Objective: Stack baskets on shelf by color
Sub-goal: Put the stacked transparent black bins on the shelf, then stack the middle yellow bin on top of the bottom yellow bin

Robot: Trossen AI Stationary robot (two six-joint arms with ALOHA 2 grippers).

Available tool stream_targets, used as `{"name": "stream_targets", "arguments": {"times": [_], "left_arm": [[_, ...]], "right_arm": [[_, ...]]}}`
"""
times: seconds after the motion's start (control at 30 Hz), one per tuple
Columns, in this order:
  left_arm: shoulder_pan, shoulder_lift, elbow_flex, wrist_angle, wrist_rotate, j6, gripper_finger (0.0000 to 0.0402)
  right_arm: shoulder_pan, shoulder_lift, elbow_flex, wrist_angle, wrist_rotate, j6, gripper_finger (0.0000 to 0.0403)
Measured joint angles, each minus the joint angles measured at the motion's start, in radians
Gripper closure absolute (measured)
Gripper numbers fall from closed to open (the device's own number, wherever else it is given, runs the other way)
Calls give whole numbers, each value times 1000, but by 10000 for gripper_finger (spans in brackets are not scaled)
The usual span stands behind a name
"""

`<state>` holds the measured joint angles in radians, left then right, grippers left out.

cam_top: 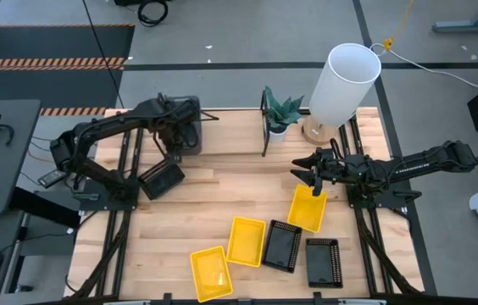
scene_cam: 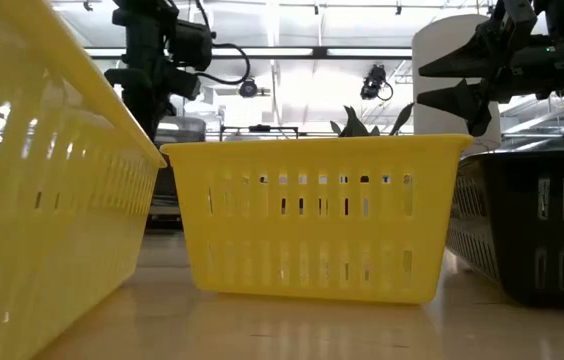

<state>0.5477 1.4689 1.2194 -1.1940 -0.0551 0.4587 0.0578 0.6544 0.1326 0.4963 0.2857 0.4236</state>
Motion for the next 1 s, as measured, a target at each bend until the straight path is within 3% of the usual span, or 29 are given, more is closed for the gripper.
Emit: {"name": "stream_targets", "arguments": {"times": [0.1,0.47,0.63,1.0], "left_arm": [[1,0,0,-4,-5,0,380],[-5,-1,0,-6,-51,-16,276],[-37,-12,0,-4,-123,1,240],[-162,-160,2,50,-222,21,230]], "right_arm": [[0,0,0,0,0,0,182],[0,0,0,0,0,0,182],[0,0,0,0,0,0,182],[0,0,0,0,0,0,182]]}}
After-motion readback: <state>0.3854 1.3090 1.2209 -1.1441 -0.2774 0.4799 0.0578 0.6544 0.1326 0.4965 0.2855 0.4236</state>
